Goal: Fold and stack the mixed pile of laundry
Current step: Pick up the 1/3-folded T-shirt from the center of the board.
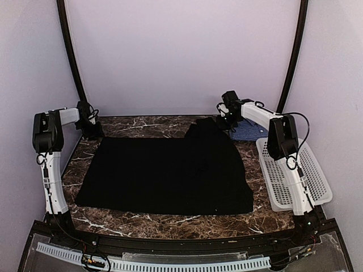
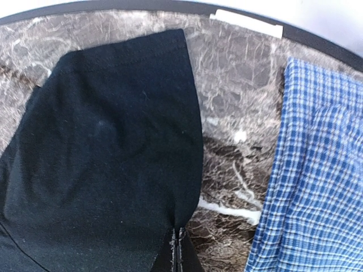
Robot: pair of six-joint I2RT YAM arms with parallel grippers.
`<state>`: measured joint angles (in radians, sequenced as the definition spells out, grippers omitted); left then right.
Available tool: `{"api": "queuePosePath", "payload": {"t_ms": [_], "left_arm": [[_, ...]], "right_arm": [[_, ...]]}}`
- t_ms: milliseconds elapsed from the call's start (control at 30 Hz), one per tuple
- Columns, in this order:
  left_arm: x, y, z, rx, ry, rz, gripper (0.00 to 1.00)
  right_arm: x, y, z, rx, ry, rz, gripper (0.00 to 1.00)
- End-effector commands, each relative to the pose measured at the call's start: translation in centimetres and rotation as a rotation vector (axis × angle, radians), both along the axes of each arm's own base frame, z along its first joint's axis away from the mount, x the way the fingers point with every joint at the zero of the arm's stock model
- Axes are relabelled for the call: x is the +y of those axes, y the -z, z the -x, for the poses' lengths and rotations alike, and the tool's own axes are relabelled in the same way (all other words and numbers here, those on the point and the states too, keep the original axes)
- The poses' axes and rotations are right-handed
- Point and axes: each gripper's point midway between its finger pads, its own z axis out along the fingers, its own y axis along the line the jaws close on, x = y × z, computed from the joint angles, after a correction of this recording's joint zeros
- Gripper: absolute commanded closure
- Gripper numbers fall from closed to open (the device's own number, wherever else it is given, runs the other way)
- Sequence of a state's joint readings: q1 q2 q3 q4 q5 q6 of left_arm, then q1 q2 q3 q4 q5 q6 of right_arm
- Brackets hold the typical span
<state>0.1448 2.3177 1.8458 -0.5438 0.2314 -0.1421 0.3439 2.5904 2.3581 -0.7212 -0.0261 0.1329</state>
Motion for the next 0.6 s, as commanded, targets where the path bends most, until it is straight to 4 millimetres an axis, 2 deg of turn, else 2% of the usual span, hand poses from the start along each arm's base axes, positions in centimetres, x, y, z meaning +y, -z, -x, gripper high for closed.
{"api": "queuePosePath", "payload": {"t_ms": [0, 233, 367, 567], "left_arm": [[-1.2, 2.0, 0.4, 0.046, 0.05, 0.001, 0.65], [-1.8, 2.6, 0.4, 0.069, 0.081, -0.034, 0.67], [-2.8, 3.1, 0.5, 0.083, 0.124, -0.063, 0.67], [-2.7, 3.9, 0.7, 0.113, 0.131, -0.102, 0.71]], "right_arm": [[-0.6, -1.7, -2.0, -0.066, 0.028, -0.016, 1.0], [-0.3, -1.3, -2.2, -0.063, 0.02, -0.029, 1.0], [-0.3, -1.0, -2.0, -0.056, 0.018, -0.032, 1.0], [-0.3, -1.1, -2.0, -0.056, 0.014, -0.029, 1.0]]}}
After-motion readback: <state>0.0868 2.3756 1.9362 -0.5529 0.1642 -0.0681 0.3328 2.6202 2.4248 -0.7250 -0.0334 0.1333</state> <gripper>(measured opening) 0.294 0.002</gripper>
